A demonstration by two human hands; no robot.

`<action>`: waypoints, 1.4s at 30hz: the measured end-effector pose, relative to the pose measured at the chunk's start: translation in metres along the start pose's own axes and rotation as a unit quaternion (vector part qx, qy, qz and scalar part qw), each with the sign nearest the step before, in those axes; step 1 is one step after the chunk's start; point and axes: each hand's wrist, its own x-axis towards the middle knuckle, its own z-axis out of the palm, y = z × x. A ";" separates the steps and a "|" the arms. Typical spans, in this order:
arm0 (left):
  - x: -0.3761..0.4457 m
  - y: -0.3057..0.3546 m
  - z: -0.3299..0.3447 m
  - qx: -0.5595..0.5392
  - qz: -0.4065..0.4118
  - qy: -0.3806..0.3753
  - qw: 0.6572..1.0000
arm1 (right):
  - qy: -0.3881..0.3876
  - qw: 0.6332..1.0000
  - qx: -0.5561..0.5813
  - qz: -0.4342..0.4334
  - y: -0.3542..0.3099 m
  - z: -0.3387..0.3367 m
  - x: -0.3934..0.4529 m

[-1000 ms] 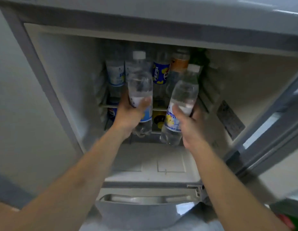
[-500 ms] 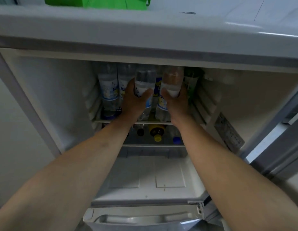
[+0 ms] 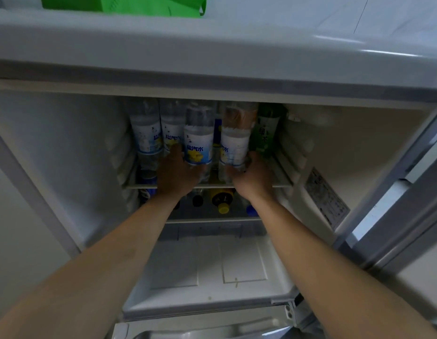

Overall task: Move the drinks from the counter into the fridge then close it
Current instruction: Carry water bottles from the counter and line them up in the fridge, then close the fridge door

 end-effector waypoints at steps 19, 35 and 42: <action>0.008 0.003 0.007 0.062 -0.044 -0.018 0.997 | -0.020 0.999 0.003 0.031 -0.012 0.011 0.004; -0.198 -0.066 -0.002 -0.159 -0.115 0.058 0.979 | -0.018 0.992 0.091 0.084 0.064 0.002 -0.176; -0.316 -0.093 0.007 -0.089 -0.223 -0.072 0.968 | -0.034 0.972 0.091 0.212 0.145 -0.026 -0.304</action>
